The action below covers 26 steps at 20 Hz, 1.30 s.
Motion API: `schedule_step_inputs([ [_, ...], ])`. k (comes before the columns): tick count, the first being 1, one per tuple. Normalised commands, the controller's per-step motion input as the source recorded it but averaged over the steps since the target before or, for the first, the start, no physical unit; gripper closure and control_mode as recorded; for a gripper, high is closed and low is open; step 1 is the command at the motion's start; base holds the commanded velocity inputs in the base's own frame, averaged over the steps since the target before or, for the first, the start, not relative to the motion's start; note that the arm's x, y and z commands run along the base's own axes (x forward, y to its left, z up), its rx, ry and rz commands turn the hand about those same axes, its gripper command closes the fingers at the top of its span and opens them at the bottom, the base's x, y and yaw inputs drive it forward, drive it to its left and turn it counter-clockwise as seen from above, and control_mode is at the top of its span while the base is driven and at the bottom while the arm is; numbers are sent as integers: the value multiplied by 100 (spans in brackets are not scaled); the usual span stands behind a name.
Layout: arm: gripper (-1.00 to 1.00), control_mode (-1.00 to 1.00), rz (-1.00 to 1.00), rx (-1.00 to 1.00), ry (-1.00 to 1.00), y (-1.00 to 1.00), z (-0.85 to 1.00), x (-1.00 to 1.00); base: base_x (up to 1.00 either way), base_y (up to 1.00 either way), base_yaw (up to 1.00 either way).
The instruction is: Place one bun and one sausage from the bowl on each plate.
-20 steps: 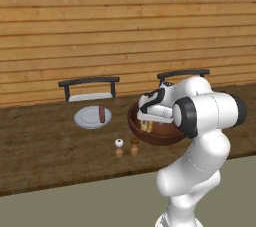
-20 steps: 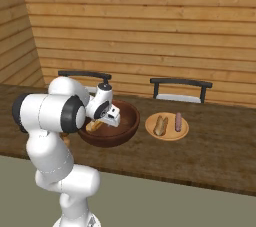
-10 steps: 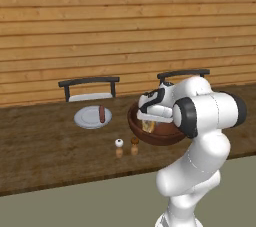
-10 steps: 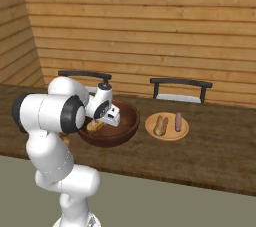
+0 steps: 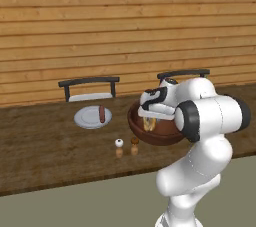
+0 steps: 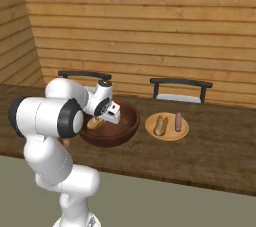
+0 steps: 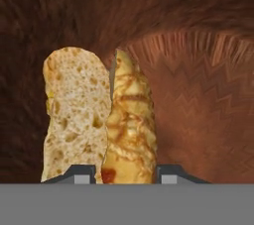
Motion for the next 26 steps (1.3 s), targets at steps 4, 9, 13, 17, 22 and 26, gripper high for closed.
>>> schedule_step_inputs([
  [4,100,-100,-1,0,0,2,82,-12,0,0,0],
  [9,100,-100,0,0,-1,49,67,-1,0,0,0],
  [13,100,-100,6,0,0,76,41,2,0,0,0],
  [17,100,-100,11,0,0,73,19,9,0,0,0],
  [22,100,-100,11,0,1,56,2,25,0,0,0],
  [26,100,-100,9,0,1,36,0,30,0,0,0],
])
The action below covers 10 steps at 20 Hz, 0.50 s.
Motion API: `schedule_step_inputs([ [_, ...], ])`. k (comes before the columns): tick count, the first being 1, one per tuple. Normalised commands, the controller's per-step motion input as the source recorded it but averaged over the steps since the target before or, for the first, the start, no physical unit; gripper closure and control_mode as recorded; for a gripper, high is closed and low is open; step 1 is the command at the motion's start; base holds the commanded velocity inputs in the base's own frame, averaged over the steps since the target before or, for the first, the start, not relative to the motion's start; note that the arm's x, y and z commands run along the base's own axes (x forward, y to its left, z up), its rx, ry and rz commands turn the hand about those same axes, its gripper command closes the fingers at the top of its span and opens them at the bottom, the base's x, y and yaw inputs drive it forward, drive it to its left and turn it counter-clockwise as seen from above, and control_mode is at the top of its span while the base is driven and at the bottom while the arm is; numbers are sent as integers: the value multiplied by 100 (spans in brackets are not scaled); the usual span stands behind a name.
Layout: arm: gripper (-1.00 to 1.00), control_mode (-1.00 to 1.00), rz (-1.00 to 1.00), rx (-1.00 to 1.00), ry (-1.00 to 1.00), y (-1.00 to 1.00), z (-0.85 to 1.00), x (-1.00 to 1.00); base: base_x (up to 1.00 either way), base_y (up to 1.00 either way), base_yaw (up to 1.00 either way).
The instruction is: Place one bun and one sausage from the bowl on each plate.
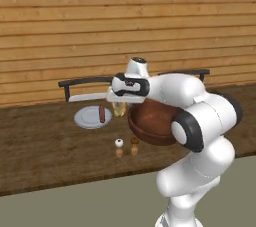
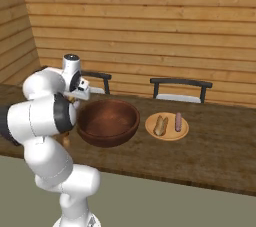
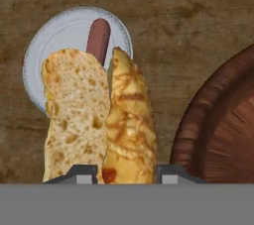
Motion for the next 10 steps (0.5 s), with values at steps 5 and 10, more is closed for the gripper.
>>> schedule_step_inputs([
  [5,100,-100,7,0,3,17,0,33,0,0,0],
  [10,100,-100,6,0,3,17,-1,40,0,0,0],
])
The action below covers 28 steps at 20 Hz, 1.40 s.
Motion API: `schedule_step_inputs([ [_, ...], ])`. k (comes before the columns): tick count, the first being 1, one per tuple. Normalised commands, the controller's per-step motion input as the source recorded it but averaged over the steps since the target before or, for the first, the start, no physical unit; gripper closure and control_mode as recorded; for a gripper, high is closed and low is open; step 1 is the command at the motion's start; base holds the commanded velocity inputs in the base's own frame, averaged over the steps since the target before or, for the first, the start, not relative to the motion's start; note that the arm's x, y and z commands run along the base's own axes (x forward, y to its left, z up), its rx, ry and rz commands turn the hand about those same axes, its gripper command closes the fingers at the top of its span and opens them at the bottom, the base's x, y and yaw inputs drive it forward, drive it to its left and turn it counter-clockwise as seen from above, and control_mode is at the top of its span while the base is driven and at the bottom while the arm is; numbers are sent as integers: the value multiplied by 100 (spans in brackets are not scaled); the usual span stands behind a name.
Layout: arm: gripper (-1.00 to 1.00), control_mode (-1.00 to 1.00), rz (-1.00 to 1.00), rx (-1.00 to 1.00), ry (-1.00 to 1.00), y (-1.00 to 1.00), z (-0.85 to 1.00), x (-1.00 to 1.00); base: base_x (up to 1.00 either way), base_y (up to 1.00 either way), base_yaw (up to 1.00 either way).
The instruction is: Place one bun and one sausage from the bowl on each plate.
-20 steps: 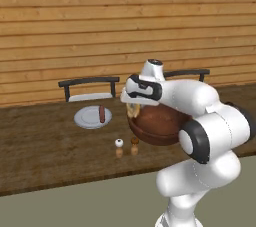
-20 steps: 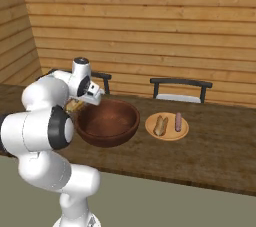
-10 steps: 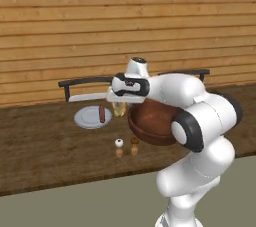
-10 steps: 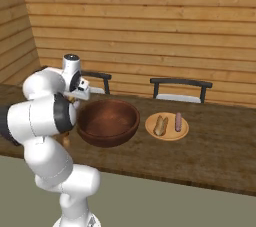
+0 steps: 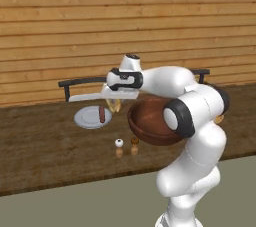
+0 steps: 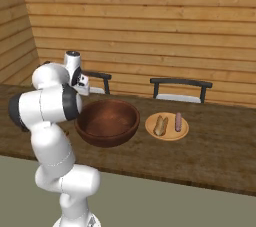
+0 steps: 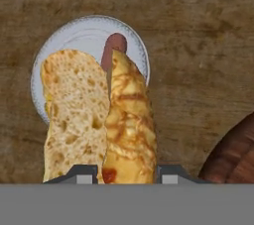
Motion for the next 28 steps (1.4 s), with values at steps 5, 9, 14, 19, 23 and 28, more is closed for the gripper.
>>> schedule_step_inputs([
  [5,100,-100,5,-1,4,35,-11,29,0,0,0],
  [9,100,-100,1,-2,9,43,-22,0,0,0,0],
  [14,100,-100,2,0,8,29,-4,0,0,0,0],
  [19,100,-100,2,0,9,30,0,0,0,0,0],
  [23,100,-100,3,0,8,27,0,0,0,0,0],
  [28,100,-100,2,0,2,22,-8,7,0,0,0],
])
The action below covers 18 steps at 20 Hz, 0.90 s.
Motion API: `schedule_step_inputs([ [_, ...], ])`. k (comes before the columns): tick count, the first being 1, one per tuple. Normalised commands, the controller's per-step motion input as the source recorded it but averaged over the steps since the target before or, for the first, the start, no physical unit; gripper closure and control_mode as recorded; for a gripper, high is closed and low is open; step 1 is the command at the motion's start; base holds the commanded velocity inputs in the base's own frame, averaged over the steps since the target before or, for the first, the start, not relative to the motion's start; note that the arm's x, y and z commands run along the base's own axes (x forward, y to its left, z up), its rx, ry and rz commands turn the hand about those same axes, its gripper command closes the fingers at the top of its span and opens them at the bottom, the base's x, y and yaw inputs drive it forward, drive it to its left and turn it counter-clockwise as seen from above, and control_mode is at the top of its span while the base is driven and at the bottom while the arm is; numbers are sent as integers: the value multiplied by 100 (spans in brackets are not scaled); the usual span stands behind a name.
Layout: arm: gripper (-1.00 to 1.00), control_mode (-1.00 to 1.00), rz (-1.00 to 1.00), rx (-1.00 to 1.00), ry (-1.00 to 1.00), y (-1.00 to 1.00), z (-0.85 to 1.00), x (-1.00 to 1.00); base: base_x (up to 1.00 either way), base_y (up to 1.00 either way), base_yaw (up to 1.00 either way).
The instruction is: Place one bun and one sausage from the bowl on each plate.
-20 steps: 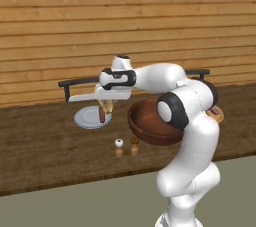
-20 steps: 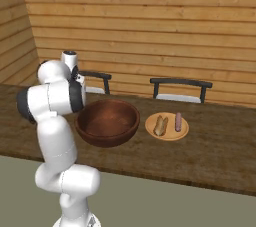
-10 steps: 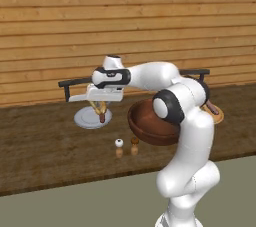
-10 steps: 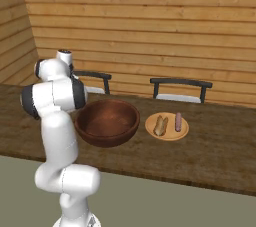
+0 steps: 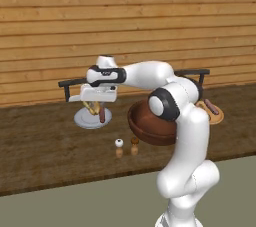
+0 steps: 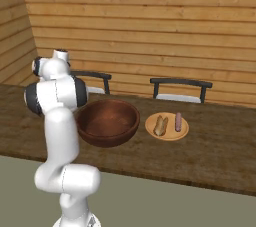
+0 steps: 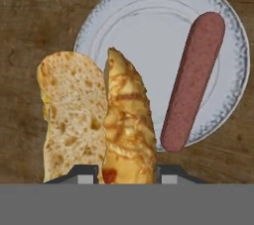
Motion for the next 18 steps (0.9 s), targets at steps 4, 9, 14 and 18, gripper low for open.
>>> schedule_step_inputs([
  [4,100,-100,0,0,0,3,-23,34,0,0,0],
  [9,100,-100,0,0,0,0,-25,29,0,0,0],
  [14,100,-100,0,0,0,0,-24,18,0,0,0],
  [18,100,-100,0,0,0,1,-20,0,0,0,0],
])
